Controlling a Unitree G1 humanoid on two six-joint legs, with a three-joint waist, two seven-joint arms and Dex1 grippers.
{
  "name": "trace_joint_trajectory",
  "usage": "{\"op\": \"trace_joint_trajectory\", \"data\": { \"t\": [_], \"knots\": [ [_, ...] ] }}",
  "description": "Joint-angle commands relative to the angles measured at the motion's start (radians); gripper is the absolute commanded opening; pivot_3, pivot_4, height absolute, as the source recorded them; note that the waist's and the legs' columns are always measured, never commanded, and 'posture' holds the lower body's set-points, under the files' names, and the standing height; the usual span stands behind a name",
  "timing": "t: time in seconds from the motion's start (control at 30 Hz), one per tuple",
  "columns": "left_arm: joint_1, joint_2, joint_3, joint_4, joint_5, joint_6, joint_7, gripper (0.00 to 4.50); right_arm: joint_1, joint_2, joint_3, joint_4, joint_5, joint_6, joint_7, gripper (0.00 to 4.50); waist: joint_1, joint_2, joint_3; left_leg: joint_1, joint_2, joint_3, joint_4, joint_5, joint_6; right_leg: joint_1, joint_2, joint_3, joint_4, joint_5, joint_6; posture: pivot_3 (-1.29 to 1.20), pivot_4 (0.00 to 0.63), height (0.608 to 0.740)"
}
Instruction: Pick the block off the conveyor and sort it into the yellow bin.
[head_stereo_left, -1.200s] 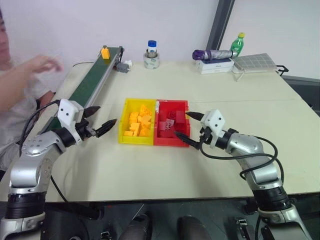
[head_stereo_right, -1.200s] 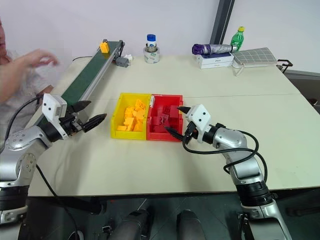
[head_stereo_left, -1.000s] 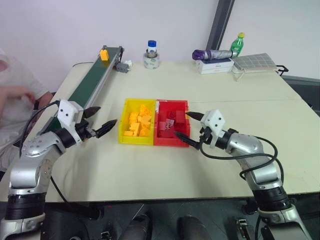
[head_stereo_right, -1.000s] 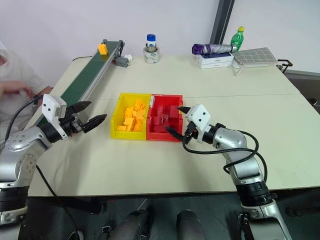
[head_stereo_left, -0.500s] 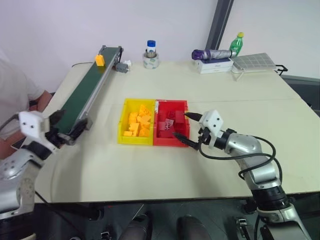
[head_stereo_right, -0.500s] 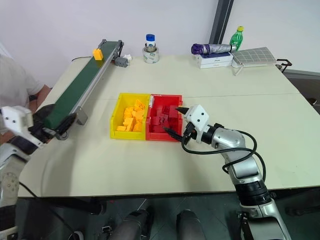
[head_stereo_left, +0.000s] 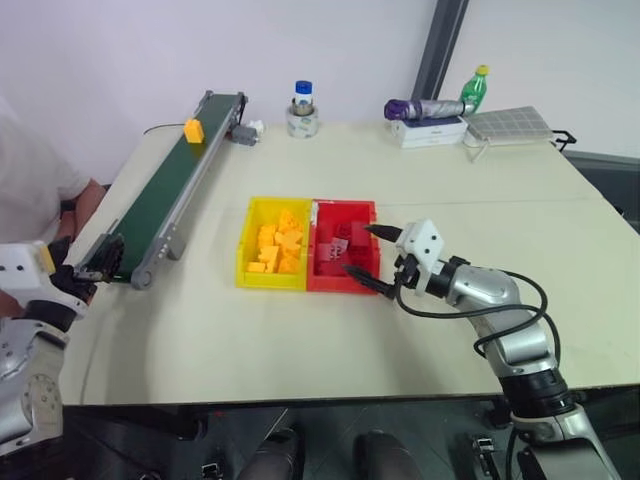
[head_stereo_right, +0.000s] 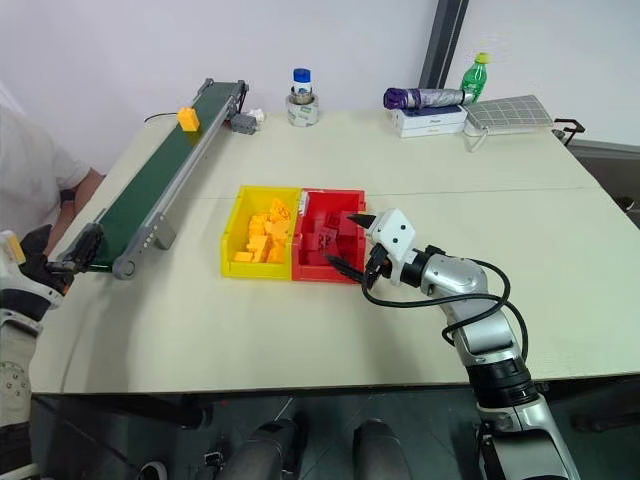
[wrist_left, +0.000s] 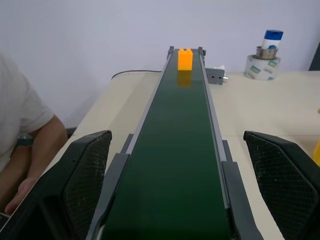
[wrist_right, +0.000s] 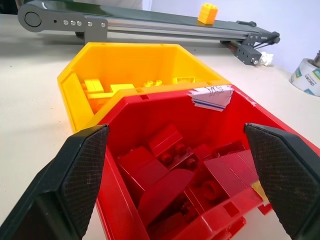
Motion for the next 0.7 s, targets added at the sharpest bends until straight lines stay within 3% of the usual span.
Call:
{"op": "trace_joint_trajectory", "data": {
  "t": [0.03,0.7],
  "knots": [
    [0.003,0.003,0.011,-0.037,-0.001,-0.027,0.008,4.46,-0.023,-0.001,-0.007,-0.015,0.007,-0.020,0.002,4.50,0.001,0.000,0.000,0.000,0.000,0.000,0.000,0.000,0.000,0.000,0.000,0.000,0.000,0.000,0.000,0.00,0.150,0.740],
    [-0.041,0.041,-0.036,0.012,0.037,0.026,0.023,4.46,-0.027,0.002,-0.007,-0.023,0.006,-0.016,0.001,4.50,0.002,0.000,0.000,0.000,0.000,0.000,0.000,0.000,0.000,0.000,0.000,0.000,0.000,0.000,0.000,0.00,0.150,0.740]
  ]
}}
